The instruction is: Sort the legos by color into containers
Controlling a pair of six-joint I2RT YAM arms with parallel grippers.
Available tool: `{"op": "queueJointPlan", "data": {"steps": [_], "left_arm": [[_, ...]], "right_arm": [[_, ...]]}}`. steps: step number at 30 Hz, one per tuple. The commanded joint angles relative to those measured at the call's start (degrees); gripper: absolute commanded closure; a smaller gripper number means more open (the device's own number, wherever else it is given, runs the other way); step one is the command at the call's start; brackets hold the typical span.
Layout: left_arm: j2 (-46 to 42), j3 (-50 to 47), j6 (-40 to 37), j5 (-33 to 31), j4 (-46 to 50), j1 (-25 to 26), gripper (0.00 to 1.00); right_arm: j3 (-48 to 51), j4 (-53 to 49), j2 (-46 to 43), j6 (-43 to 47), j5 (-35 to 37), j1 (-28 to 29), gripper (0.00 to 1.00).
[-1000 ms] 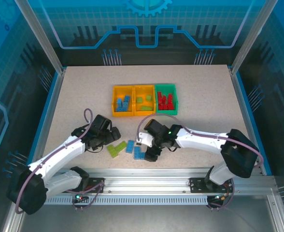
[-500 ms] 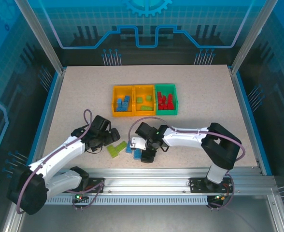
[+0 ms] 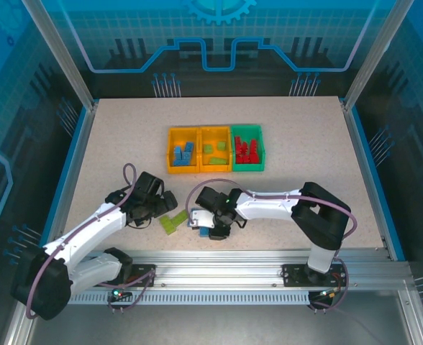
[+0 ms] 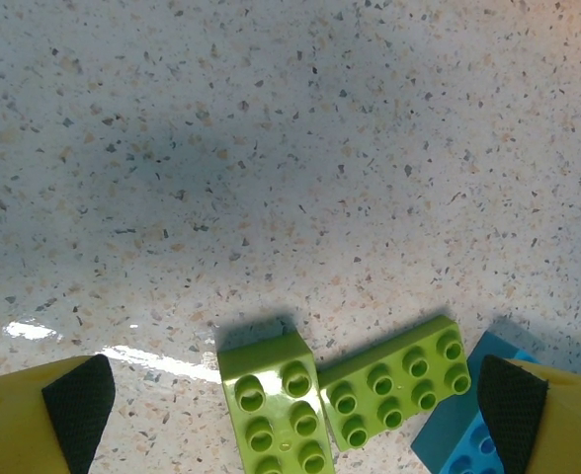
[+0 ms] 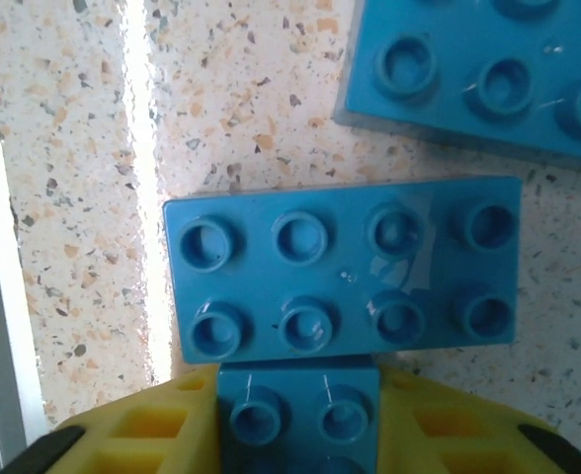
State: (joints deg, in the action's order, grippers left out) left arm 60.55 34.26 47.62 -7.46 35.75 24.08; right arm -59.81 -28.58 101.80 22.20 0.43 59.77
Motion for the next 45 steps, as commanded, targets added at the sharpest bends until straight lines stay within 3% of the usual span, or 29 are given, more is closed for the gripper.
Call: {"op": "queueJointPlan", "data": {"steps": [1, 6, 10, 20, 26, 33, 39, 45], "left_arm": [[-1.01, -0.94, -1.3, 1.22, 0.63, -0.68, 0.01], [-1.01, -0.93, -1.65, 0.64, 1.09, -0.66, 0.01], [-0.9, -0.78, -1.69, 0.17, 1.1, -0.61, 0.01], [-0.93, -1.07, -1.28, 0.39, 1.74, -0.53, 0.01], [-1.32, -2.14, -0.47, 1.37, 1.09, -0.34, 0.01], [-1.4, -2.88, 1.25, 1.83, 0.91, 0.82, 0.01], [-1.44, -4.61, 9.06, 3.06, 0.77, 3.42, 0.01], [-0.76, -5.87, 16.95, 4.23, -1.47, 7.77, 0.01]], "right_arm": [[-1.62, -0.66, -1.86, -0.24, 0.85, -2.06, 0.66], [-3.99, 1.5, -6.98, -2.51, -5.47, -7.02, 0.67], [-11.23, 2.04, -5.56, -7.28, -7.99, -11.37, 0.69], [-45.9, -6.89, 16.76, -34.29, -12.81, -21.2, 0.72], [-64.15, -12.98, 29.44, -44.7, -10.73, -23.95, 0.72], [-76.0, -14.66, 38.22, -50.25, -9.75, -25.07, 0.7], [-81.84, -16.33, 42.48, -53.61, -9.11, -25.64, 0.61], [-82.35, -16.24, 42.76, -54.02, -9.88, -25.81, 0.34]]}}
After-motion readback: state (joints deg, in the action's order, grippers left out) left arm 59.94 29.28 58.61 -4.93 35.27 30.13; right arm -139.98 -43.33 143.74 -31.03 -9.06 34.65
